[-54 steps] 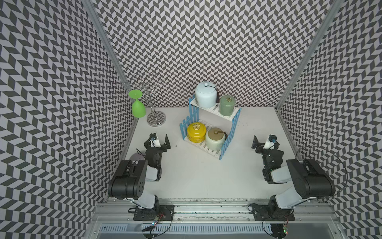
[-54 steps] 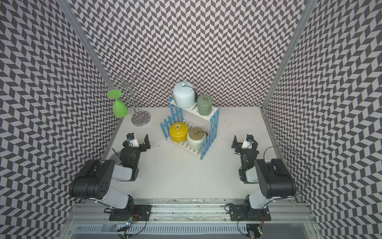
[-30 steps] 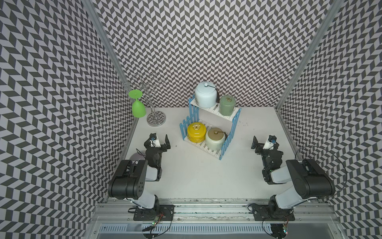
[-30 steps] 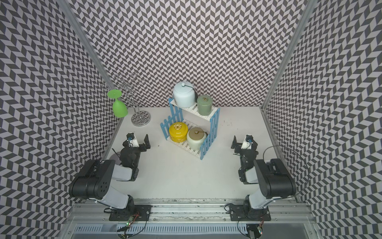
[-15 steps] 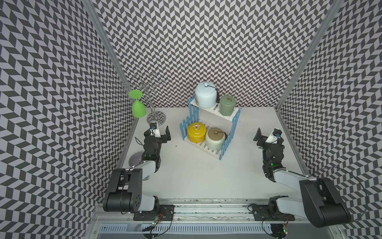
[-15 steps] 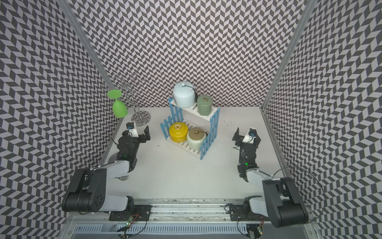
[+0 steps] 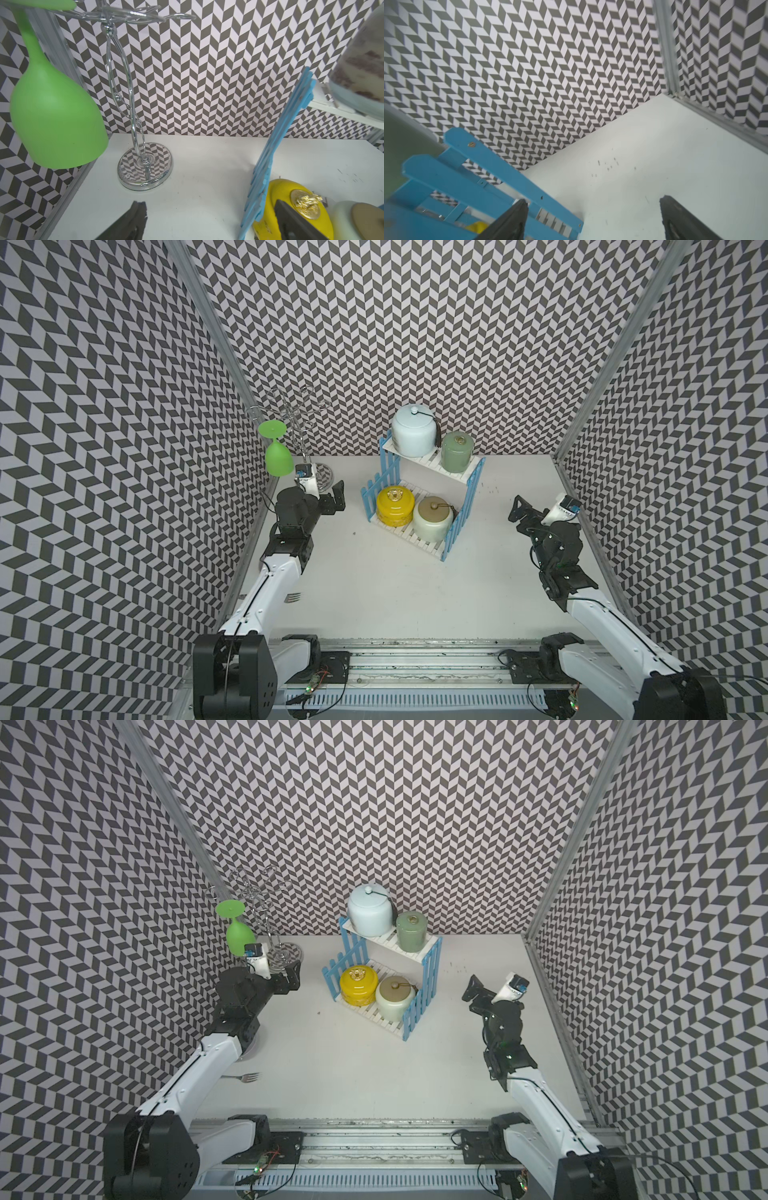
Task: Remove the tea canisters from the shelf
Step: Adjust the shelf at the center of the board.
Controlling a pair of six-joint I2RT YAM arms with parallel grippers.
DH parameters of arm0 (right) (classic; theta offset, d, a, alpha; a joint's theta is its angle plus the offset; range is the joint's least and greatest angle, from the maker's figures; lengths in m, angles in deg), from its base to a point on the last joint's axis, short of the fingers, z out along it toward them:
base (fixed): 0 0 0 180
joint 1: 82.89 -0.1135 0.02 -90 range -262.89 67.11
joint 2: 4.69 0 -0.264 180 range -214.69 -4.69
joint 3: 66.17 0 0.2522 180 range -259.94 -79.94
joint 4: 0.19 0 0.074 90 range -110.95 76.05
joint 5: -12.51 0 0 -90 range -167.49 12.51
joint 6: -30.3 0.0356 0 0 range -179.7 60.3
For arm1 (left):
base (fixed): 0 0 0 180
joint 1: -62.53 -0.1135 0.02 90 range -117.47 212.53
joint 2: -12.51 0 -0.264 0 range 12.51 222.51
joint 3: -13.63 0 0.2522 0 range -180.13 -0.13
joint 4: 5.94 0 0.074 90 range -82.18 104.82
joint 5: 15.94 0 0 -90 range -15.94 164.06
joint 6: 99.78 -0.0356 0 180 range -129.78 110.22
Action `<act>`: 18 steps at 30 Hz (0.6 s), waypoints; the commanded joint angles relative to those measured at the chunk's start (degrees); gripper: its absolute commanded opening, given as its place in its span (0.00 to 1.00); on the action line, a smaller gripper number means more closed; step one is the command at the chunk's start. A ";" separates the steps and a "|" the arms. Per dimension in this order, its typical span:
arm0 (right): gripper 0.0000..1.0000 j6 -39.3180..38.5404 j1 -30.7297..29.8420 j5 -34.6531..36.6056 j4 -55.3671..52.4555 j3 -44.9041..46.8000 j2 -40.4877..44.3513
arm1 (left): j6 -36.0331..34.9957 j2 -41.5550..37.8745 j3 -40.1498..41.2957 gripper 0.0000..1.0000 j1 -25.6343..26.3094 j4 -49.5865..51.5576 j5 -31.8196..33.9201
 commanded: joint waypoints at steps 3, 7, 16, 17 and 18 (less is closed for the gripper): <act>1.00 2.80 -1.22 -13.77 -10.13 -2.45 0.92 | -5.13 -4.76 3.22 1.00 -4.57 7.37 -13.14; 1.00 1.65 -4.15 -14.89 -12.24 -3.12 3.72 | -6.87 -7.64 6.28 1.00 -7.94 4.83 -18.54; 1.00 5.51 -18.50 -11.22 -9.12 -0.67 10.71 | -4.01 -9.32 10.94 1.00 -9.83 0.21 -19.96; 1.00 5.36 -20.58 -10.86 -8.27 -0.50 10.33 | -3.72 -9.55 11.29 1.00 -9.73 0.00 -19.97; 1.00 4.92 -22.54 -10.45 -7.93 -0.69 9.62 | -3.48 -9.73 11.43 1.00 -9.69 -0.20 -19.73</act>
